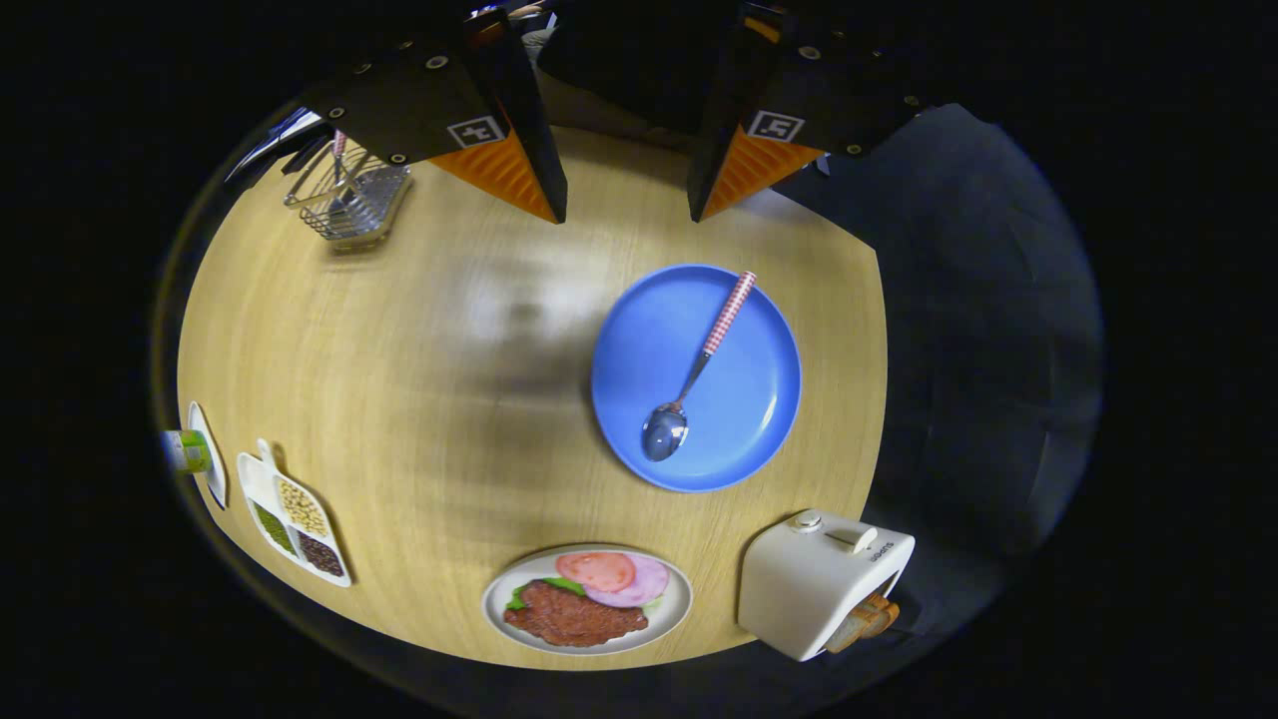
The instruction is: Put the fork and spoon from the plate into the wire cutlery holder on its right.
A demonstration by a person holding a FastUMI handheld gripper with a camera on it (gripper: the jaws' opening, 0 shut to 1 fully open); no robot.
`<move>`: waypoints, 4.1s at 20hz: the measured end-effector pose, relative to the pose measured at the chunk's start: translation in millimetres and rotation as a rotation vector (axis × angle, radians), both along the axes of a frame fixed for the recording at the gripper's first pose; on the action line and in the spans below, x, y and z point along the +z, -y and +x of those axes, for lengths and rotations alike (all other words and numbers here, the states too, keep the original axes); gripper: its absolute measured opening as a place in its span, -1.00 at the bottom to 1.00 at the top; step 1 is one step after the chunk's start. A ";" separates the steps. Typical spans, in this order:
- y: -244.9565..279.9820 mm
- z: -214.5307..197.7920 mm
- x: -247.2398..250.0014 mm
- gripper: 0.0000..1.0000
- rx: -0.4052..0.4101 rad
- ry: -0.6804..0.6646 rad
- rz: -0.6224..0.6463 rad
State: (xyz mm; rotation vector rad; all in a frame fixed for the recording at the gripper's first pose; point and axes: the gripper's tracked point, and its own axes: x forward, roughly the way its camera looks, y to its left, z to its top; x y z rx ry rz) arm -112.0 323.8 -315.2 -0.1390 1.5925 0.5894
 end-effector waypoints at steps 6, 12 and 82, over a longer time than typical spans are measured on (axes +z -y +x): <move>-64.0 -11.0 -30.0 0.46 -0.045 -0.033 -0.001; -101.5 -13.5 -63.6 0.46 -0.162 -0.027 -0.020; 332.9 -88.5 11.5 -0.89 0.119 -0.104 -0.418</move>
